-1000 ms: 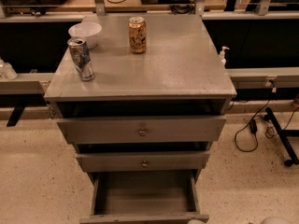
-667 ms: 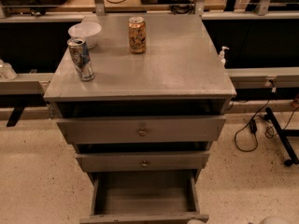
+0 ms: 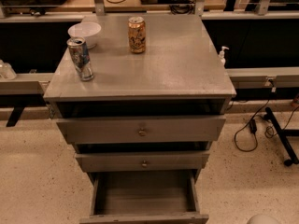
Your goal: Close bottom drawer
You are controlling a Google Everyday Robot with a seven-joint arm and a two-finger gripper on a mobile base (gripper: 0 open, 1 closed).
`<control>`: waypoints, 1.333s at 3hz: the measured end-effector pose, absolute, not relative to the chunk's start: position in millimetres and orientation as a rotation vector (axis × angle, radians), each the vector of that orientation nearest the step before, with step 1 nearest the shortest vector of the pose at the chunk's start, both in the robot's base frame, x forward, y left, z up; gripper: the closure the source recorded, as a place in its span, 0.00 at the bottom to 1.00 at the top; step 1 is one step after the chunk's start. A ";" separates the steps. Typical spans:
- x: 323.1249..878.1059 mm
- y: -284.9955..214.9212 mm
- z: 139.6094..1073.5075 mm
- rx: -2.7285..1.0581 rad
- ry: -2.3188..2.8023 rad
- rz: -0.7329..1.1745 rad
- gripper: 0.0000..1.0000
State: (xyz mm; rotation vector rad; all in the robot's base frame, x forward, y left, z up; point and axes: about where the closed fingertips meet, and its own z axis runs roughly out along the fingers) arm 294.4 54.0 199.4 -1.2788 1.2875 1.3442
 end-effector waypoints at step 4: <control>331.1 56.5 151.7 -1.227 1.265 1.338 1.00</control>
Offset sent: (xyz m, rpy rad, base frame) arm 0.0168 -0.0036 -0.0423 0.0514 0.0255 -0.0214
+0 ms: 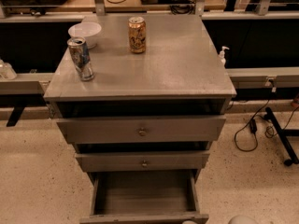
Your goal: Close bottom drawer
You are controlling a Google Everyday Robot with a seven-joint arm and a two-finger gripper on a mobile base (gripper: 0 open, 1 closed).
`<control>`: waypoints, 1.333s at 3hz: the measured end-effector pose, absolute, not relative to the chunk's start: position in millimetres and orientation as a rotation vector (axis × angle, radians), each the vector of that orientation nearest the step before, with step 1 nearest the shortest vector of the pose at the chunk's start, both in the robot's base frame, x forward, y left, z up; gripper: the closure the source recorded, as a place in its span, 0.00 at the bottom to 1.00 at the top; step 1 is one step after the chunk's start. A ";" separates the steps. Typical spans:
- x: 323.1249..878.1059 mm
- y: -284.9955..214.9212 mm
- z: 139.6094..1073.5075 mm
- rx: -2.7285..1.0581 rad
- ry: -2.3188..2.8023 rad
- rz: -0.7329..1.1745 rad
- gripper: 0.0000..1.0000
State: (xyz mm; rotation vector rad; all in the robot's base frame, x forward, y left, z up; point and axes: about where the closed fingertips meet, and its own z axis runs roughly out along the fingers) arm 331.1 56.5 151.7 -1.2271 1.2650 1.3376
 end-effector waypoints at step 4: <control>402.6 69.6 171.3 -1.236 1.173 1.261 1.00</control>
Offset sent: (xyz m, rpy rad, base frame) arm 0.0606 0.0031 0.0159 0.0122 -0.1099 -0.0880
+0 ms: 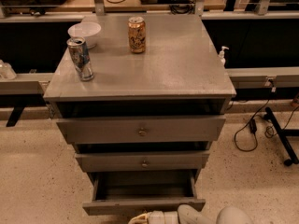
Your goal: Close bottom drawer
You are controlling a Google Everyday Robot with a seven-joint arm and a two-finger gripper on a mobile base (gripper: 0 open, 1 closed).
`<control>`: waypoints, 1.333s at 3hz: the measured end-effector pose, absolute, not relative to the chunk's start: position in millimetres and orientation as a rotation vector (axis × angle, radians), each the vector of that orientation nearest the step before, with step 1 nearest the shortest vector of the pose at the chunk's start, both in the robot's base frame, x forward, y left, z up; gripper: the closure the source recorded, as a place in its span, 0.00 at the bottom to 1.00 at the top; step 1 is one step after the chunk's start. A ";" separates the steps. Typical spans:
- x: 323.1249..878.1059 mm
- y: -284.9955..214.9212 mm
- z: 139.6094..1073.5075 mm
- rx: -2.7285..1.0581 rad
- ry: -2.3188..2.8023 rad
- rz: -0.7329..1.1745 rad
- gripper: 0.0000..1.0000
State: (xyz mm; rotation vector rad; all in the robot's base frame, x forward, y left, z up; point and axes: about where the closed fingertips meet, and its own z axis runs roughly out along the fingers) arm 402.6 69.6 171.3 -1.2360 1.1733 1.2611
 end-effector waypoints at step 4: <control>471.0 44.8 183.6 -1.165 1.152 1.118 1.00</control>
Offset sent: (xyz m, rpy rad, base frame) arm 0.0346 -0.0160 0.0052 -0.0455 -0.0488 -0.0676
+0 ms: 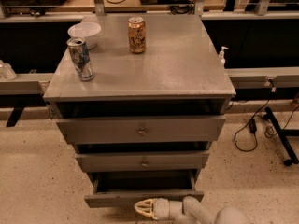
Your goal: Close bottom drawer
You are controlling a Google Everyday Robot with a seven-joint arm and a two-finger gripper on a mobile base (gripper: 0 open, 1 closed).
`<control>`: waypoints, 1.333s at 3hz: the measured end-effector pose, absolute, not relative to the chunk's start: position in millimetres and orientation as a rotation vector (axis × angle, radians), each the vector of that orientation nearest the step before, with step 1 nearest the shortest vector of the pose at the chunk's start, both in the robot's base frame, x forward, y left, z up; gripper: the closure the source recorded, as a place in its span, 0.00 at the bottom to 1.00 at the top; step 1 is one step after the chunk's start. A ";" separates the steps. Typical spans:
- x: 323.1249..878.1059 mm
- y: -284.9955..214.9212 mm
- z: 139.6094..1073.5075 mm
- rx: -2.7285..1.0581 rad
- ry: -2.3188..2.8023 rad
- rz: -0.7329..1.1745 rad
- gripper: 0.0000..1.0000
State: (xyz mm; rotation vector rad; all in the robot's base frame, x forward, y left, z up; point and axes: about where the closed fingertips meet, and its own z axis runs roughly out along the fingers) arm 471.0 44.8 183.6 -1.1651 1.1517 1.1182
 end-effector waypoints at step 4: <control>521.7 28.3 177.8 -1.086 1.172 1.037 1.00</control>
Offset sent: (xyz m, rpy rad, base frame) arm 0.1050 -0.0334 -0.0160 0.0233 -0.0363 -0.1901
